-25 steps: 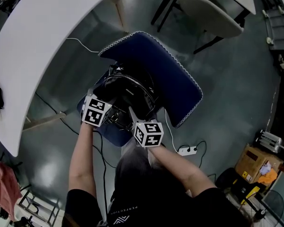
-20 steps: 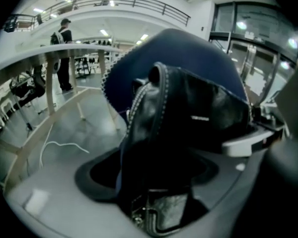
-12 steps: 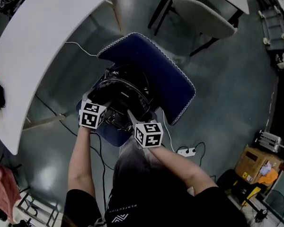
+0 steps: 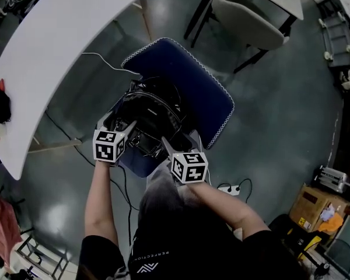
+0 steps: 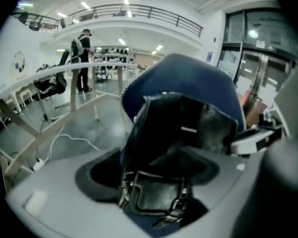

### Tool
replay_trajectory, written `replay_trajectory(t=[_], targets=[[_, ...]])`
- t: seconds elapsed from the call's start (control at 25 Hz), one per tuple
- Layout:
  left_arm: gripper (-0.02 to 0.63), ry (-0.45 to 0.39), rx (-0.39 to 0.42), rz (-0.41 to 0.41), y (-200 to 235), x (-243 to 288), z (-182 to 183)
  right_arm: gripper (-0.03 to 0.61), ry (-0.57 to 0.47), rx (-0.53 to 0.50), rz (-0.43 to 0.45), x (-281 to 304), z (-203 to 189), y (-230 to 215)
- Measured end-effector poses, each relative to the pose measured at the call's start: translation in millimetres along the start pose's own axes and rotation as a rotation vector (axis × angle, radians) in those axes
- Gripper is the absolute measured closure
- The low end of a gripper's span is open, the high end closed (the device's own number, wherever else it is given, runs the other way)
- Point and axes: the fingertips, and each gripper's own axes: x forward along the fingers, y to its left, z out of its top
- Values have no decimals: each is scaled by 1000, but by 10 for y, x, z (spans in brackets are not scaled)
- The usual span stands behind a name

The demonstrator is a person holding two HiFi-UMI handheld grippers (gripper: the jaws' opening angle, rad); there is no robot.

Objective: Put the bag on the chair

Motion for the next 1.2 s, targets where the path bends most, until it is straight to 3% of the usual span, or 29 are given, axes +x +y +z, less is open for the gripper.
replay_trajectory(t=[0.28, 0.44, 0.8, 1.2], targets=[[343, -73, -44, 30, -207, -399, 60, 337, -35, -14, 11, -238, 79, -11], [369, -114, -101, 35, -348, -633, 84, 360, -43, -32, 31, -389, 117, 34], [467, -208, -213, 87, -701, -1146, 124, 448, -39, -31, 113, -698, 131, 198], [545, -258, -319, 140, -1002, -1546, -52, 546, -46, -91, 167, -1047, 231, 232]])
